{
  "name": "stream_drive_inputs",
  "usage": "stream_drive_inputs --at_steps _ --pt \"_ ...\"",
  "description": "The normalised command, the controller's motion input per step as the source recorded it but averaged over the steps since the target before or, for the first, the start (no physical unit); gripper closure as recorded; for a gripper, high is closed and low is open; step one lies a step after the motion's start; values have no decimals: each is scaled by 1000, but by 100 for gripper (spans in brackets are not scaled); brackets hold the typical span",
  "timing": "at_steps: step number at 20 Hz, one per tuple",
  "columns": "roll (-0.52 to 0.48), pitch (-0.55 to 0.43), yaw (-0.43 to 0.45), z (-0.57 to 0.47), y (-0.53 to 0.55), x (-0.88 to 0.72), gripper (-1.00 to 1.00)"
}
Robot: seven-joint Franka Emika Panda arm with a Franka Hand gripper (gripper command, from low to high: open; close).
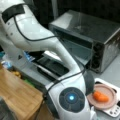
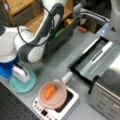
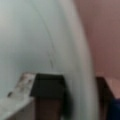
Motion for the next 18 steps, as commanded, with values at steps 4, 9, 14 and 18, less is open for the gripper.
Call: stream_drive_inputs --at_steps 4,9,14,18 --pt "39 0 61 -1 5 57 100" --pt "30 13 55 82 40 64 100" --pt "28 52 41 207 55 55 100" --pt "18 95 17 225 42 62 100"
